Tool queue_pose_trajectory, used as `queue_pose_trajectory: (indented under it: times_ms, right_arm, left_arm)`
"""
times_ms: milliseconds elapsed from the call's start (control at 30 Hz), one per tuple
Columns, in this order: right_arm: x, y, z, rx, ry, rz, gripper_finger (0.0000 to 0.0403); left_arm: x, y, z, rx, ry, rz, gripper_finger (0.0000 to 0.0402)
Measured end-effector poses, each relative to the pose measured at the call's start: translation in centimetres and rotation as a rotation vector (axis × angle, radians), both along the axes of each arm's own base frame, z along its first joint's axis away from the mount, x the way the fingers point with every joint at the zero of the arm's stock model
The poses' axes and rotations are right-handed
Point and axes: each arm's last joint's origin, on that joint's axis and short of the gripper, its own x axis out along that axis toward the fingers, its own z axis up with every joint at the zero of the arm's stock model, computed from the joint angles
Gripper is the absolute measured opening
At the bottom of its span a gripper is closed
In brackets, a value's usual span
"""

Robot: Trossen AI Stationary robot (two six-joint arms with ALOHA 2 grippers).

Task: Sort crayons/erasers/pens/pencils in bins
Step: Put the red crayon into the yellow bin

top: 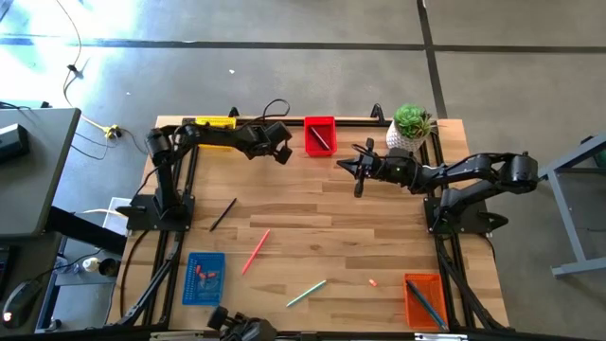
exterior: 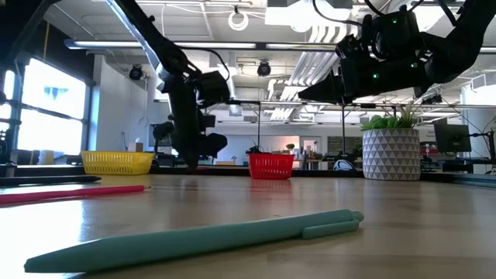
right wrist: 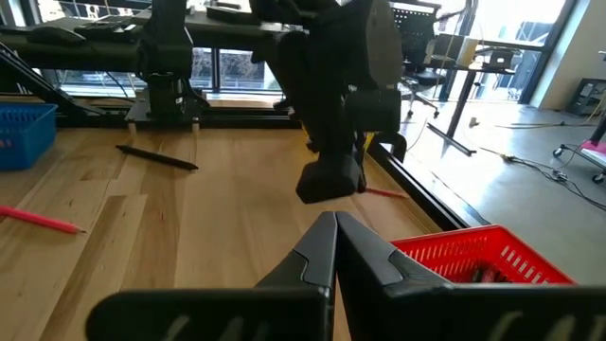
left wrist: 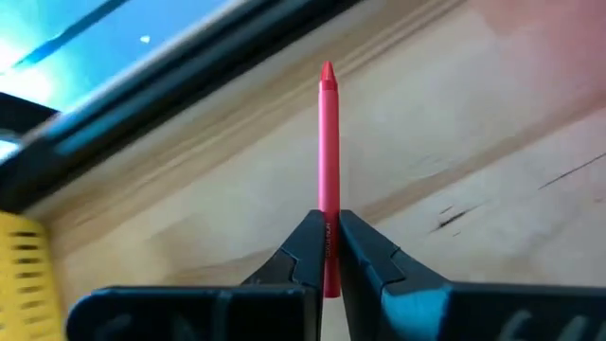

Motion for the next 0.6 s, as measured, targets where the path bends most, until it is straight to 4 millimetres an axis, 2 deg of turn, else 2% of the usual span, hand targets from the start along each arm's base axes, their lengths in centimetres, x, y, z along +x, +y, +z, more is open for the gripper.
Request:
queue_pose_trajectory:
  times_ms: [233,467,600]
  right_arm:
    - [0.0,0.0,0.0,0.001,0.000,0.000,0.0000]
    - [0.0,0.0,0.0,0.001,0.000,0.000,0.0000]
    - [0.0,0.0,0.0,0.001,0.000,0.000,0.0000]
  left_arm:
    - [-1.4,-1.1,4.2,0.064,0.028,0.023,0.0006]
    - [-6.2,-1.3,8.3,0.070,0.116,0.166,0.0006]
    - [-8.8,-1.1,8.5,0.063,0.148,0.242,0.0006]
